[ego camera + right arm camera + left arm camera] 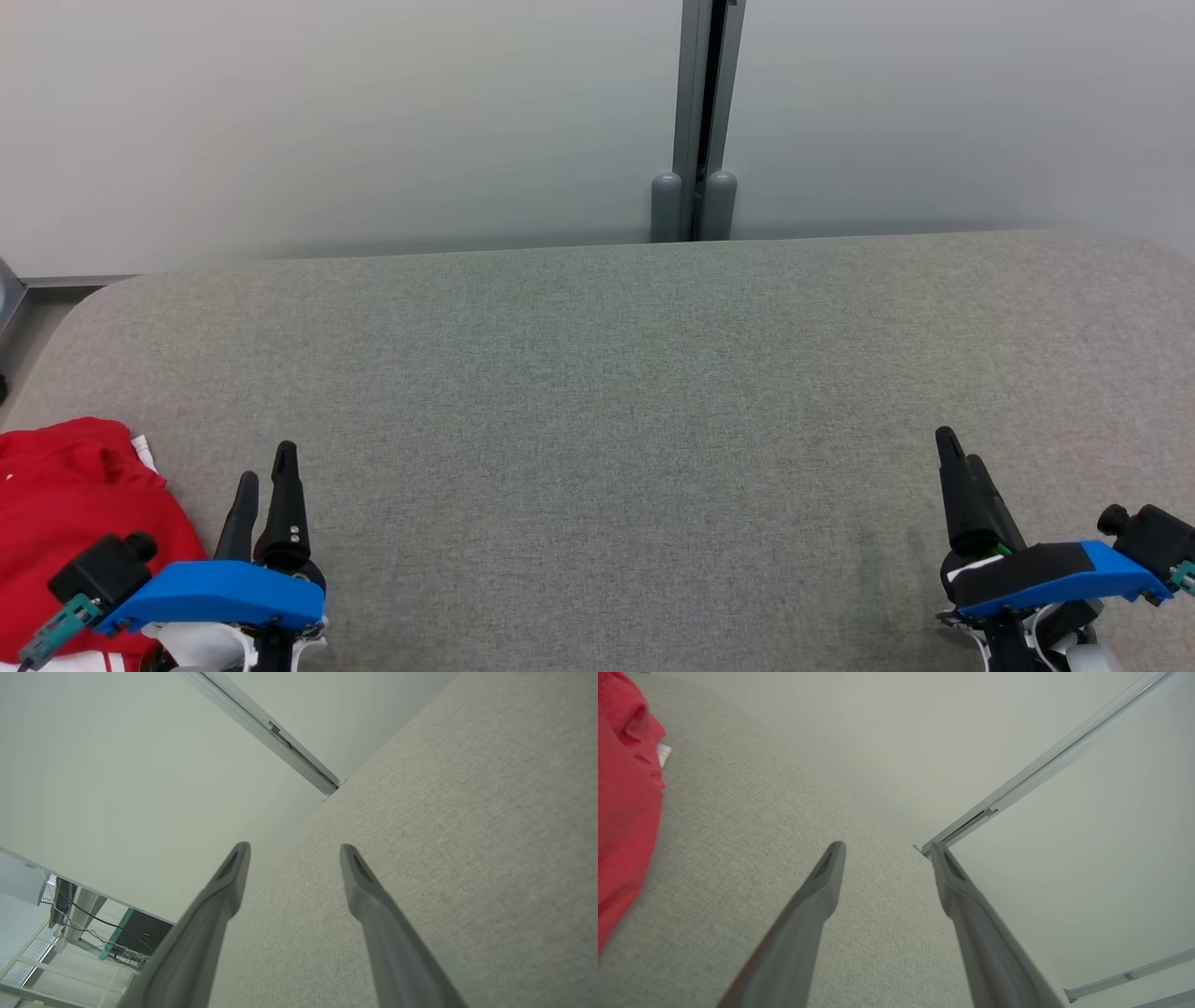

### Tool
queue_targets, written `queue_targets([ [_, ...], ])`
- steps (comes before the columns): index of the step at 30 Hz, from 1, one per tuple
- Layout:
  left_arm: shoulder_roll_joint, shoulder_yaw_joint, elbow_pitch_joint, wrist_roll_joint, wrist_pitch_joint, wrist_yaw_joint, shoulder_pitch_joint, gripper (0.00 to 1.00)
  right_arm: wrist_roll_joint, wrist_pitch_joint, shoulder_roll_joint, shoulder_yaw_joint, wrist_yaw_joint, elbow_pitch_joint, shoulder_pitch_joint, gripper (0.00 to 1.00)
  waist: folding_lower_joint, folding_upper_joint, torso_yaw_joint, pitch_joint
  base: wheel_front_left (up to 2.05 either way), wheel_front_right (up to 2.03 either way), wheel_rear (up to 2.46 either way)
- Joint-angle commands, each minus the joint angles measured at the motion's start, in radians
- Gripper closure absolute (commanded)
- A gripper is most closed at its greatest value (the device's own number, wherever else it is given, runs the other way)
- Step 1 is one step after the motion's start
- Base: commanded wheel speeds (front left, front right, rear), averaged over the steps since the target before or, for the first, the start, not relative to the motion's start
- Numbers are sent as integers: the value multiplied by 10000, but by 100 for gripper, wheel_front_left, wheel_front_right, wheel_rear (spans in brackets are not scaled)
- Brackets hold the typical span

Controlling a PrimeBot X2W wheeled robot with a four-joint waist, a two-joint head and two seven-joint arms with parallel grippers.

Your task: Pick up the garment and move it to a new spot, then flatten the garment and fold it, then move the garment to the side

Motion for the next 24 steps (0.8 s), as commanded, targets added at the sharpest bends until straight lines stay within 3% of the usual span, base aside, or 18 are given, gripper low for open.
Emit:
queue_targets([
  [1,112,-7,-58,278,-101,-7,-286,0,-308,-89,-44,4,16,-66,-297,0,0,0,-1,1,0,0,0],
  [24,253,-593,935,3584,-808,326,-237,0,-3468,-790,-58,328,19,522,-109,0,0,0,16,-43,0,0,0],
])
